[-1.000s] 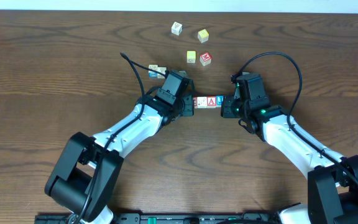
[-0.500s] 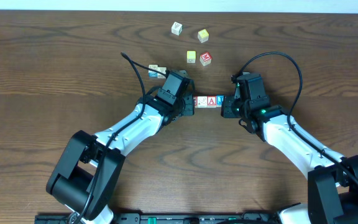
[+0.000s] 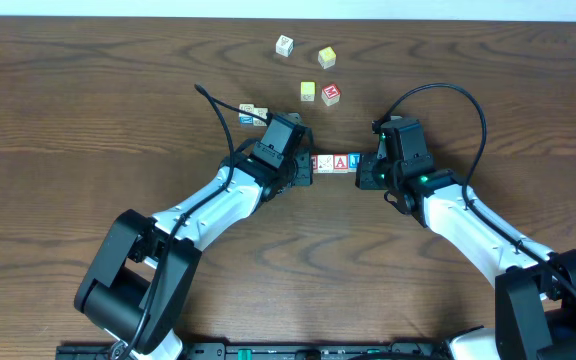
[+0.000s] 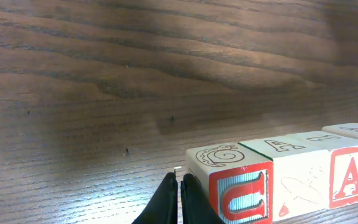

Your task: Lift 4 blocks

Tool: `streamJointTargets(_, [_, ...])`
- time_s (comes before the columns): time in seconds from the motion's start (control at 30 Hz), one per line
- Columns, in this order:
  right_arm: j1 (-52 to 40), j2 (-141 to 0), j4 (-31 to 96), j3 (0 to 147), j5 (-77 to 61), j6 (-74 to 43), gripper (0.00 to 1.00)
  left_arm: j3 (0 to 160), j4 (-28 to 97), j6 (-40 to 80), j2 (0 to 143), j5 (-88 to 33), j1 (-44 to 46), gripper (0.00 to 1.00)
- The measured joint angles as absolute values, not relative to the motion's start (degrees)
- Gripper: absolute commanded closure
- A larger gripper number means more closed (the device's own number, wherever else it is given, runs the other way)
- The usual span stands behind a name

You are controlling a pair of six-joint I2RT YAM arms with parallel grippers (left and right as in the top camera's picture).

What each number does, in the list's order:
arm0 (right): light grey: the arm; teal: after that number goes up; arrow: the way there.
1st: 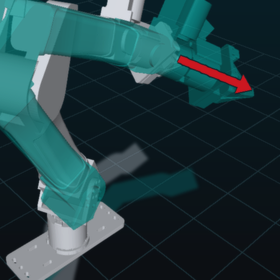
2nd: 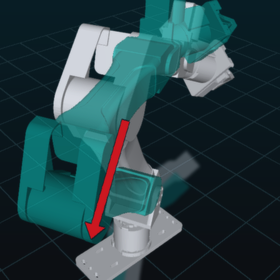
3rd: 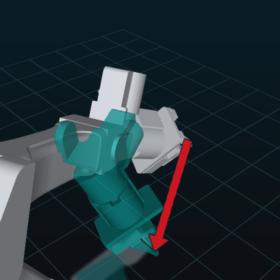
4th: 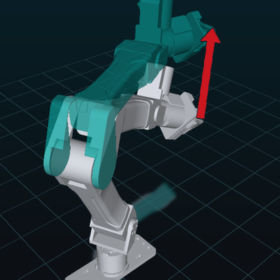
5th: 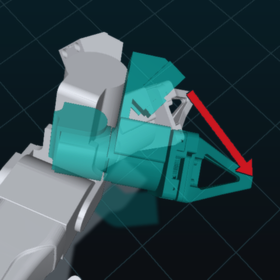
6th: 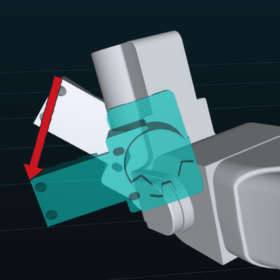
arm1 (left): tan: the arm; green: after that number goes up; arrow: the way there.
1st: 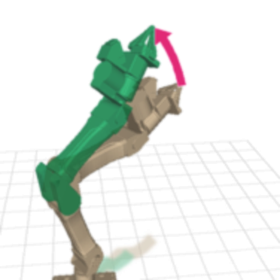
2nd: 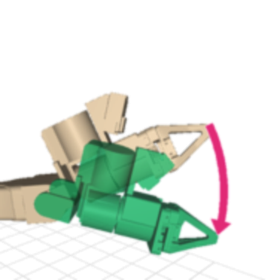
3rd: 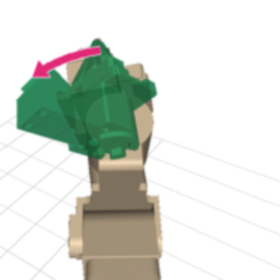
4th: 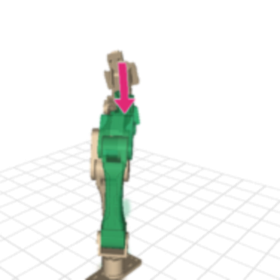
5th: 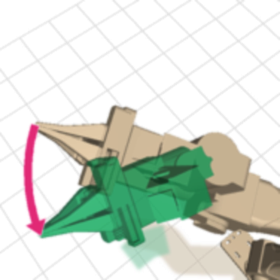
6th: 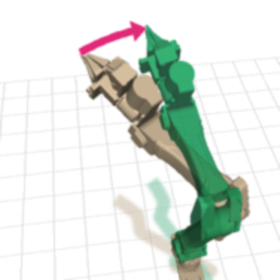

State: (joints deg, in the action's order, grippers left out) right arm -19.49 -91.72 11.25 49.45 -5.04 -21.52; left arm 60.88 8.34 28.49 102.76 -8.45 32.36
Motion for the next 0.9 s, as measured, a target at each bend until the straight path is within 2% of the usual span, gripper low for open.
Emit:
streamJointTargets(0.63, [-19.4, -96.0, 8.8, 49.5, -5.1, -21.8, 0.99, 60.9, 8.1, 28.5, 102.9, -8.1, 32.4, 0.93])
streamJointTargets(0.9, [-19.4, -96.2, 8.0, 49.5, -5.1, -21.9, 0.99, 60.9, 6.1, 29.3, 107.6, -8.7, 32.4, 0.93])
